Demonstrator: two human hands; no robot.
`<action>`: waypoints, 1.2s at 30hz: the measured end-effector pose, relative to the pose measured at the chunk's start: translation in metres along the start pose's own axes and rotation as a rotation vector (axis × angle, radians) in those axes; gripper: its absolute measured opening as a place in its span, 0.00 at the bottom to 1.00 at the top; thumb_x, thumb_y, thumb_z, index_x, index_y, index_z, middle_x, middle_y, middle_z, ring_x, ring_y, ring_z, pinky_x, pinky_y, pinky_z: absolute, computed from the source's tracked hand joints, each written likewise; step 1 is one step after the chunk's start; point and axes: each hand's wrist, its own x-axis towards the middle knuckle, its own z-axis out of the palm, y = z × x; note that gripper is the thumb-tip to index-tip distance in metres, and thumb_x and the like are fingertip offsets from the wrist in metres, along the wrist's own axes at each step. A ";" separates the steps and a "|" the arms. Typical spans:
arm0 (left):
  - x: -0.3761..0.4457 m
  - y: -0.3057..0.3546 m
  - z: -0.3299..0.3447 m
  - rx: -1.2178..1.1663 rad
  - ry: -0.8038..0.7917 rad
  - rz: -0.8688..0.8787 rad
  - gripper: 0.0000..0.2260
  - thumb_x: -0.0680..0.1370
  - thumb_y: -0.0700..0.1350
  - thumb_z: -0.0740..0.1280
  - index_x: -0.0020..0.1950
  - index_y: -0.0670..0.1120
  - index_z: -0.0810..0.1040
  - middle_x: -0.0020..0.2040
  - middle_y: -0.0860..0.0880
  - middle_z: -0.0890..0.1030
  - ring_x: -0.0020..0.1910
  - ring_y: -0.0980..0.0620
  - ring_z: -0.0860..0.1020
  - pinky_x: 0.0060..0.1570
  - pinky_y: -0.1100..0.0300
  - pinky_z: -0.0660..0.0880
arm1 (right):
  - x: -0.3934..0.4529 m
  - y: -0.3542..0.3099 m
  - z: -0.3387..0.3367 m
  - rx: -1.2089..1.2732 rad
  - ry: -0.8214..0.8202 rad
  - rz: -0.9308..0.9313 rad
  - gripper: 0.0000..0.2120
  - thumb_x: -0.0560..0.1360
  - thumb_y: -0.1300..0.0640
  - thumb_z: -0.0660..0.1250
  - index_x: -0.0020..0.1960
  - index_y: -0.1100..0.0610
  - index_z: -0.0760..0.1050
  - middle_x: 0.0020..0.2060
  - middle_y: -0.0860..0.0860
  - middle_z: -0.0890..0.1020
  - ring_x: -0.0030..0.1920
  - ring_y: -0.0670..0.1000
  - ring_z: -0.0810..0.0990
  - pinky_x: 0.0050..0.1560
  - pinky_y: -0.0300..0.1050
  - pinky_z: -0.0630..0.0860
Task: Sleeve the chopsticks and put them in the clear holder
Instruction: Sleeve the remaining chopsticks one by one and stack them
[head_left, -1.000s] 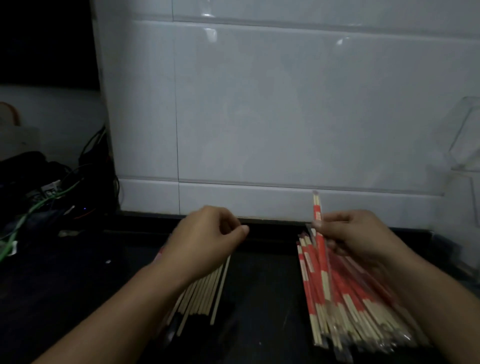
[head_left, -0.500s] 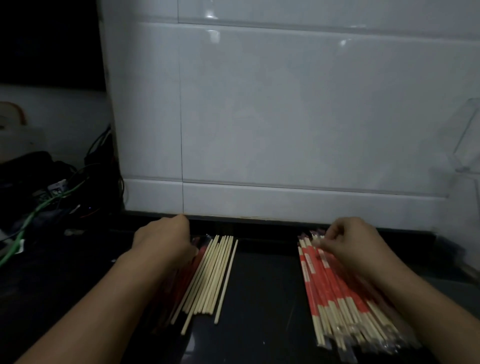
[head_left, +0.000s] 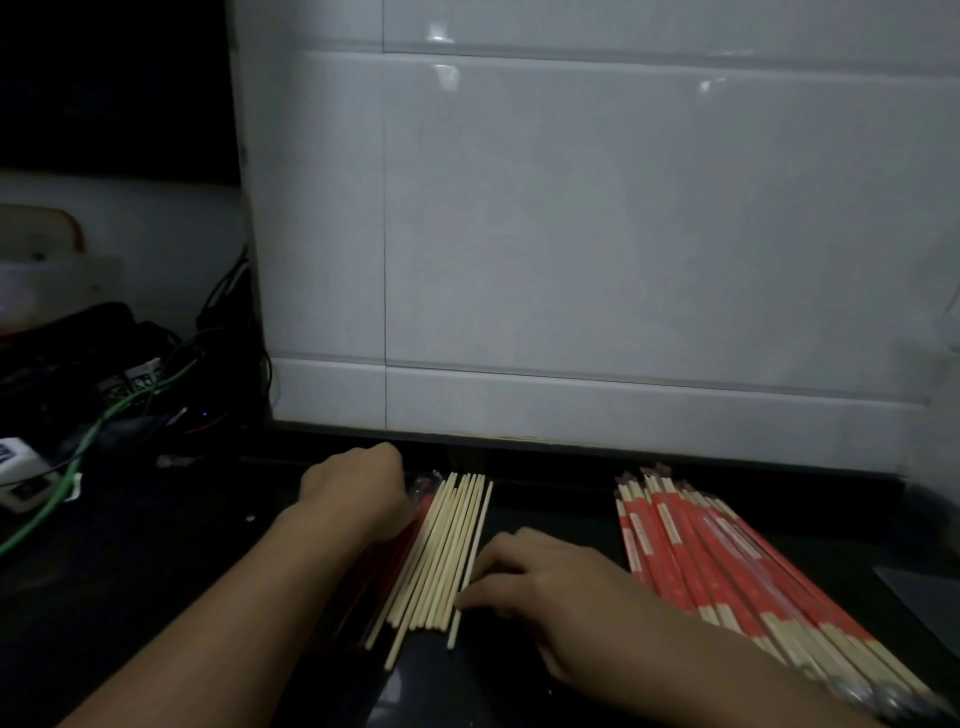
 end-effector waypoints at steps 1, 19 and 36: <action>-0.001 0.001 0.000 -0.006 0.006 -0.005 0.15 0.76 0.63 0.65 0.45 0.51 0.74 0.39 0.51 0.78 0.39 0.52 0.77 0.42 0.56 0.74 | 0.000 0.000 0.000 -0.014 0.005 -0.012 0.22 0.75 0.62 0.63 0.65 0.46 0.74 0.62 0.45 0.73 0.58 0.50 0.73 0.53 0.51 0.77; 0.000 -0.001 -0.008 -0.120 0.232 -0.051 0.14 0.77 0.57 0.66 0.38 0.48 0.76 0.35 0.49 0.79 0.35 0.49 0.78 0.34 0.58 0.72 | 0.003 -0.010 -0.001 -0.099 0.028 -0.200 0.09 0.77 0.58 0.67 0.54 0.49 0.72 0.63 0.49 0.71 0.52 0.47 0.74 0.44 0.43 0.75; -0.030 0.027 -0.034 -0.689 0.354 0.335 0.10 0.77 0.39 0.62 0.44 0.52 0.78 0.33 0.51 0.79 0.30 0.54 0.75 0.32 0.58 0.70 | 0.000 -0.009 0.001 -0.009 0.213 -0.243 0.11 0.74 0.64 0.67 0.54 0.54 0.72 0.56 0.50 0.74 0.45 0.47 0.74 0.43 0.41 0.76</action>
